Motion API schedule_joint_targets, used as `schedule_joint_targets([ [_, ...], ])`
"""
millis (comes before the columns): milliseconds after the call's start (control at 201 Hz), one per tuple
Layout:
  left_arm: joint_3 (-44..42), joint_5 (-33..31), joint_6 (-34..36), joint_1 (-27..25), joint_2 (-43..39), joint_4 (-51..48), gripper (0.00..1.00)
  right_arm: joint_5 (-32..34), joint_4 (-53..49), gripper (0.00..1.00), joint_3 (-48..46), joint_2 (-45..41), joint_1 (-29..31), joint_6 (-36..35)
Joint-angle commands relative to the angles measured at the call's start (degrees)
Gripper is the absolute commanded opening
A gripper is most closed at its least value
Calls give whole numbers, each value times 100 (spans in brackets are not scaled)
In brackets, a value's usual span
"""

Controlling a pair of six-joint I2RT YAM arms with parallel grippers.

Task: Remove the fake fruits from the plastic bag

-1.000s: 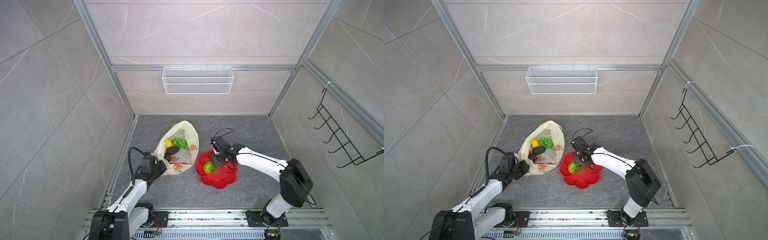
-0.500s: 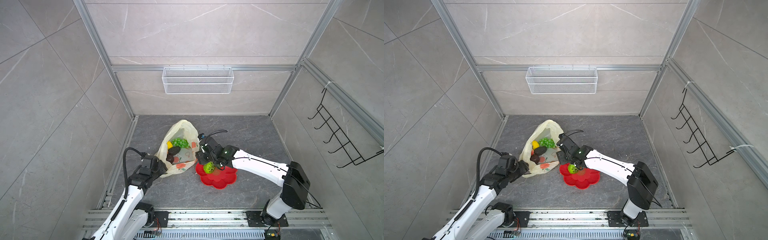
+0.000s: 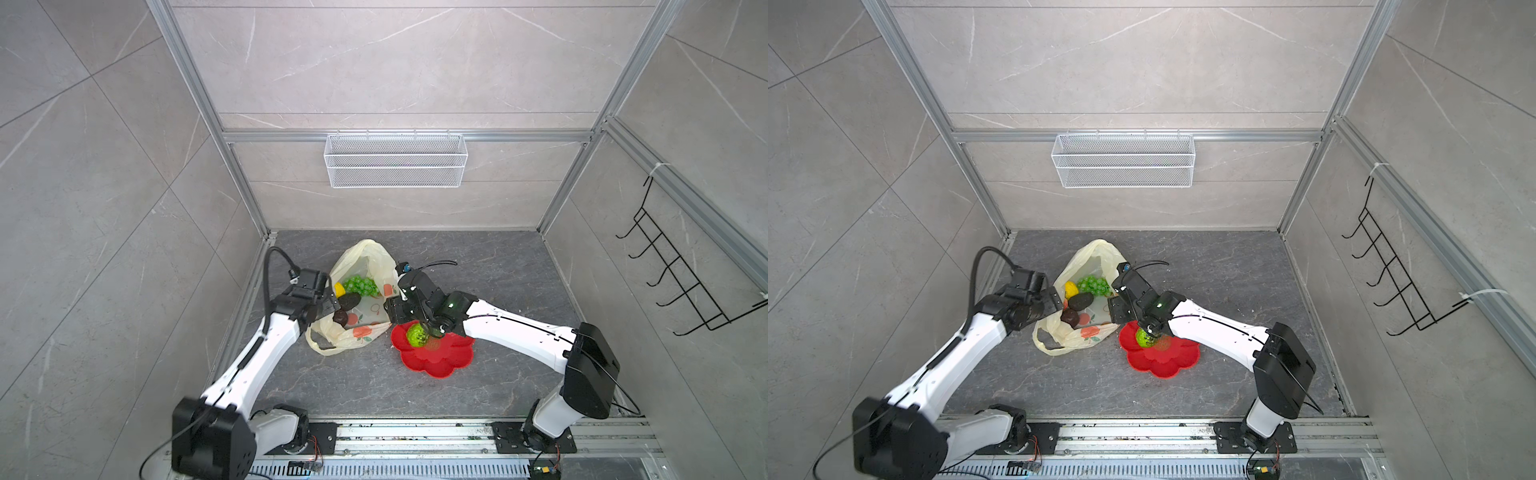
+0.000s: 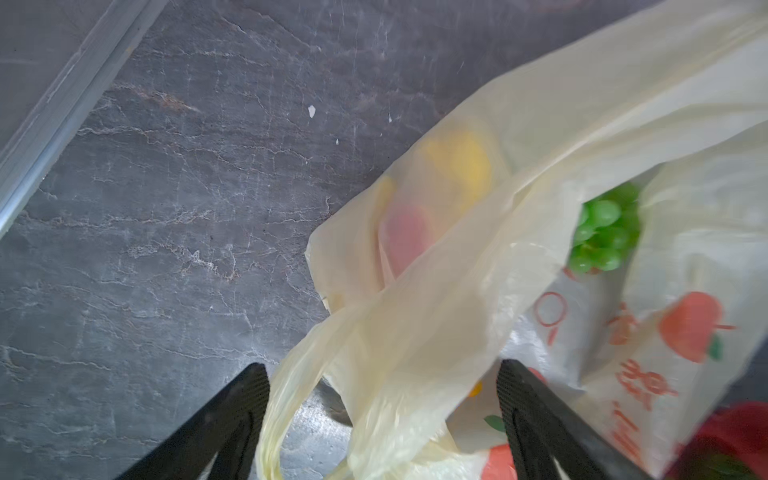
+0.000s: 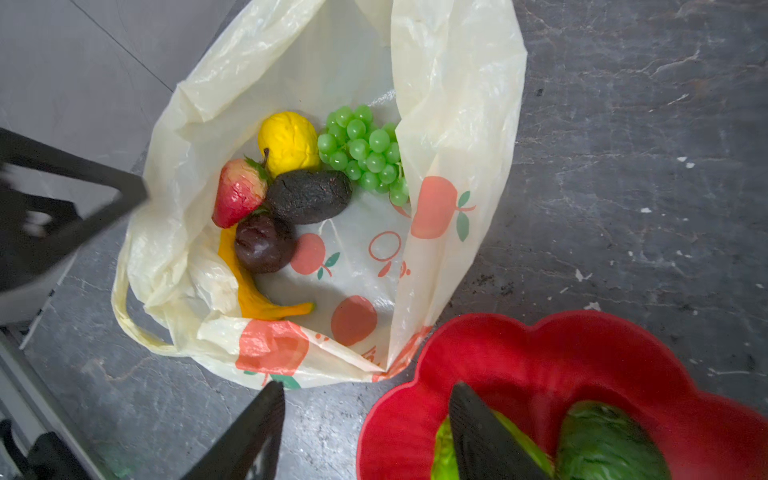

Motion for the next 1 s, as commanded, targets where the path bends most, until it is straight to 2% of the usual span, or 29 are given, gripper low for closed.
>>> schedule_joint_targets([
  [0, 336, -356, 422, -83, 440, 59, 92, -67, 503, 66, -124, 116, 38, 747],
  [129, 525, -518, 348, -57, 887, 112, 91, -119, 681, 66, 80, 465, 38, 1277],
  [204, 529, -667, 193, 60, 987, 87, 85, -75, 770, 66, 184, 705, 38, 1656],
  [309, 286, -569, 144, 315, 926, 397, 76, -51, 1011, 66, 278, 988, 46, 2156],
  [433, 3, -73, 137, 683, 798, 728, 60, -139, 1270, 66, 503, 1340, 46, 2523],
  [538, -272, 195, 126, 887, 601, 1041, 46, -282, 1251, 65, 921, 1690, 70, 2565],
  [837, -875, 578, 29, 1216, 29, 1641, 10, -410, 875, 66, 1811, 2557, 125, 2950],
  [991, -1312, 623, -220, 1220, -473, 1721, 3, -410, 747, 67, 2150, 2900, 119, 3175],
])
